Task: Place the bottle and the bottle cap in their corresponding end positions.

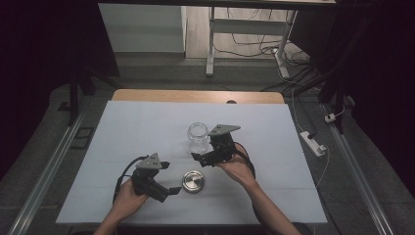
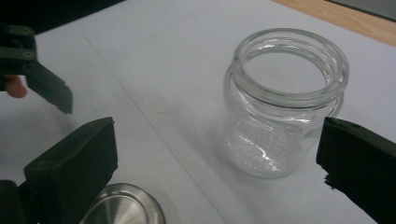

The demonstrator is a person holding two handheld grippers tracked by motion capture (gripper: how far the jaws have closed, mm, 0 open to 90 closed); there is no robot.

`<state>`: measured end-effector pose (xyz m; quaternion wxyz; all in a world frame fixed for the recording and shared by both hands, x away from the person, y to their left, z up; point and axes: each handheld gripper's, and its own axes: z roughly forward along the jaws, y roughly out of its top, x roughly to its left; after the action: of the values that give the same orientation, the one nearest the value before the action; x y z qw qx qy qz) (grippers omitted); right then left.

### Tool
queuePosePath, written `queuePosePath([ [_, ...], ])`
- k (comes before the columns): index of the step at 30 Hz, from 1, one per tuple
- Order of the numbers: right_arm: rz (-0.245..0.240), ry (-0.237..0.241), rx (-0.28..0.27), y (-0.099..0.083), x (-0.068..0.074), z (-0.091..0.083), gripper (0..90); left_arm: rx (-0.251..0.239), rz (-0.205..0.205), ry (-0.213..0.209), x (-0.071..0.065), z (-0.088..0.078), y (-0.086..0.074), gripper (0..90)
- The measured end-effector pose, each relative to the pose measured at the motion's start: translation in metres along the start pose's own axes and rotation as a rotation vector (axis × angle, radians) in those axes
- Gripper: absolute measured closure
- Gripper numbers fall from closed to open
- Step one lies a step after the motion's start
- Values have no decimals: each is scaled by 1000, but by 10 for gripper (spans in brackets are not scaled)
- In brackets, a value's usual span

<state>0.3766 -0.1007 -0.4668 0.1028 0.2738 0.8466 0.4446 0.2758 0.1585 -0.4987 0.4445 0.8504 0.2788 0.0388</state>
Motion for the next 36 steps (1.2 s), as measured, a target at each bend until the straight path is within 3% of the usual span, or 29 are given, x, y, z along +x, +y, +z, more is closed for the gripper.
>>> queuePosePath([
  [6, -2, -2, 10, -6, 3, -7, 0, -1, -8, 15, 0, -9, -6, 0],
  [21, -20, 1, -34, -23, 11, -35, 0, -40, -54, 55, 1, -36, -25, 0],
  [36, -19, -45, -29, -46, 9, -68, 0, -39, -95, 104, -2, -59, -48, 0],
])
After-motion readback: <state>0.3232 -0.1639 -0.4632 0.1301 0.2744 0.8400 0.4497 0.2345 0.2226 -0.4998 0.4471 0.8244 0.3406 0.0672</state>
